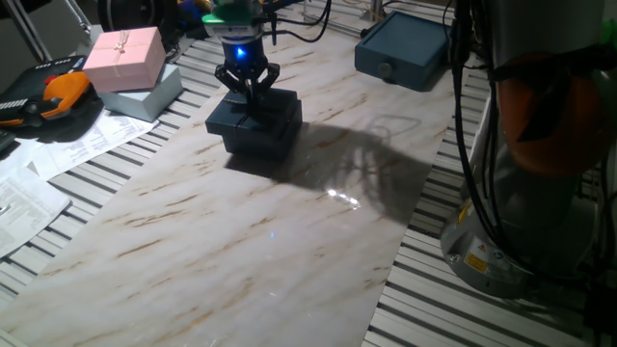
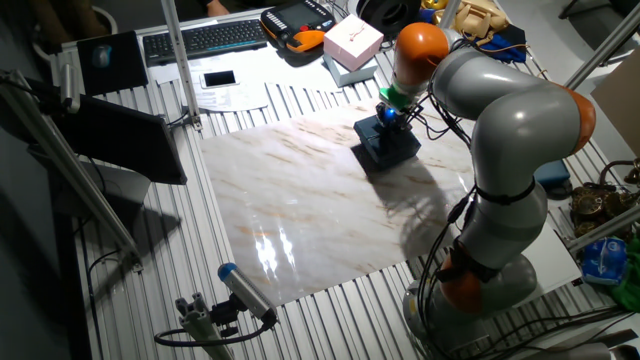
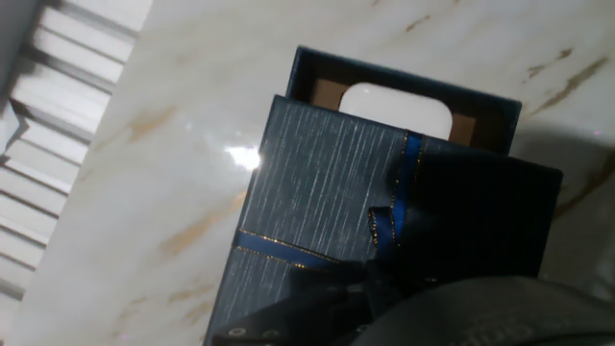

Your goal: Open a box

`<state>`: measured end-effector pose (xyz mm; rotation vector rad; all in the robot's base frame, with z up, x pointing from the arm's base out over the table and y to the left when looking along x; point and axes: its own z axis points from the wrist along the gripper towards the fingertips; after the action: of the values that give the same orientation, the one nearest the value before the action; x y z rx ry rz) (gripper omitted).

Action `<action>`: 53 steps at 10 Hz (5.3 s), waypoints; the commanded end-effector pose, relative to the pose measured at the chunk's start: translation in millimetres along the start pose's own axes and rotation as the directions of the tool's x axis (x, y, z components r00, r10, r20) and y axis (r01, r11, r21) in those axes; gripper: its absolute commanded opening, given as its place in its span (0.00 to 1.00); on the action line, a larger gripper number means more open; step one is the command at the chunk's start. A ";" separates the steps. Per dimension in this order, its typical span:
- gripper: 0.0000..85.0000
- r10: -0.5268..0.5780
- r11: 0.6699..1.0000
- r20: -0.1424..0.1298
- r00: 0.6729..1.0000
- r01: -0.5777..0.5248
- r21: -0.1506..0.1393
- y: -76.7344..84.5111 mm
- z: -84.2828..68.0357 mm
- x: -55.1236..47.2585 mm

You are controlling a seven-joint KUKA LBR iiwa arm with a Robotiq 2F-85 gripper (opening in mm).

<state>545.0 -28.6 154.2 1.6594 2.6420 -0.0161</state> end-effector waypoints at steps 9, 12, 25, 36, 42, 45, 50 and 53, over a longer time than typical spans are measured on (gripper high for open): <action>0.00 -0.190 0.982 -0.044 0.981 0.190 0.007 -0.8 2.7 29.2; 0.00 -0.167 0.986 -0.034 0.985 0.167 -0.003 -0.7 2.9 28.7; 0.00 -0.330 0.944 0.023 0.944 0.331 -0.020 -1.0 2.6 28.9; 0.00 -0.491 0.871 0.003 0.871 0.491 -0.025 30.3 -17.5 46.6; 0.00 -0.767 0.641 0.002 0.641 0.767 -0.029 71.6 -32.9 85.9; 0.00 -0.853 0.521 0.014 0.522 0.853 -0.023 84.4 -27.0 96.1; 0.00 -0.950 0.313 0.016 0.313 0.950 0.003 94.3 -16.5 111.8; 0.00 -0.981 0.194 0.002 0.194 0.981 -0.009 93.5 -12.6 114.4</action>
<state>579.1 115.2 164.0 0.0445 3.1317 -0.0233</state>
